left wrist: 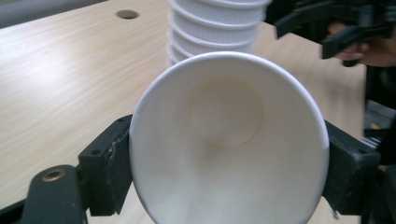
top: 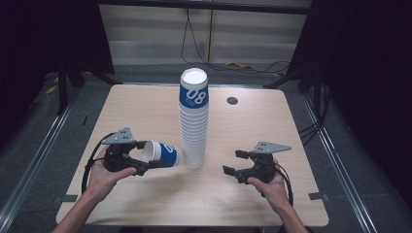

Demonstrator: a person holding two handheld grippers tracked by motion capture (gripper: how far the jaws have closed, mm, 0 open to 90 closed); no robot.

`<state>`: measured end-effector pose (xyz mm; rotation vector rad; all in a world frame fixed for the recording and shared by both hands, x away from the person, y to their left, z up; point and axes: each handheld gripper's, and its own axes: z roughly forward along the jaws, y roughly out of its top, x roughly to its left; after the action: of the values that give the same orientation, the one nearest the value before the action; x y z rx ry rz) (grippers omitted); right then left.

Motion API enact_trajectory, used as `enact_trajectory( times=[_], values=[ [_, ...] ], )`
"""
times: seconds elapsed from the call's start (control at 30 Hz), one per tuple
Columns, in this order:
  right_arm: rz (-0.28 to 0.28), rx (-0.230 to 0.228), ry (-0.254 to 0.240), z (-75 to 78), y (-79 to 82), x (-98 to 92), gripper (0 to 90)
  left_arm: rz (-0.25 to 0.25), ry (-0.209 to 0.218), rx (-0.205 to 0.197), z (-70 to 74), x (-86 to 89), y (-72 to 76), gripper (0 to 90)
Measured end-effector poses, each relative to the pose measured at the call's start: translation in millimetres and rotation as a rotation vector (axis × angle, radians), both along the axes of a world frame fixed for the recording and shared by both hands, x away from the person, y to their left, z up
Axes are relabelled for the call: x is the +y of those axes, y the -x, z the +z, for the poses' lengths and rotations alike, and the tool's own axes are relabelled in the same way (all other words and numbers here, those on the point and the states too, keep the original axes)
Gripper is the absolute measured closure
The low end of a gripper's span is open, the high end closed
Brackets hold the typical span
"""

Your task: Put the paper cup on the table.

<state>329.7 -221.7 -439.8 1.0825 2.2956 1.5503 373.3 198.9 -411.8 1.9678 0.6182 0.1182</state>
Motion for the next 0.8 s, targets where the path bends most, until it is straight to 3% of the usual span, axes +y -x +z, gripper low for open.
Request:
enact_trajectory(
  times=[0.13, 0.33, 0.53, 0.63, 0.8],
  values=[
    [0.001, -0.004, 0.014, -0.1, 1.9, -1.8, 18.8, 0.038, -0.028, -0.001, 0.3, 3.4, -9.9, 18.1],
    [0.003, -0.015, 0.042, 2.4, 3.1, -4.7, 16.4, 0.089, -0.044, 0.005, 3.3, 9.2, -17.7, 18.0],
    [-0.024, -0.002, 0.031, -1.6, 5.4, -11.1, 14.7, 0.133, -0.065, 0.015, 5.1, 15.8, -28.6, 17.6],
    [-0.023, 0.005, 0.031, -2.8, 5.1, -10.7, 14.7, 0.169, -0.098, 0.032, 0.1, 14.8, -36.4, 17.5],
    [-0.003, 0.012, 0.037, -4.2, 3.0, -7.9, 14.7, 0.179, -0.173, 0.034, 0.2, 12.8, -46.3, 17.6]
  ],
)
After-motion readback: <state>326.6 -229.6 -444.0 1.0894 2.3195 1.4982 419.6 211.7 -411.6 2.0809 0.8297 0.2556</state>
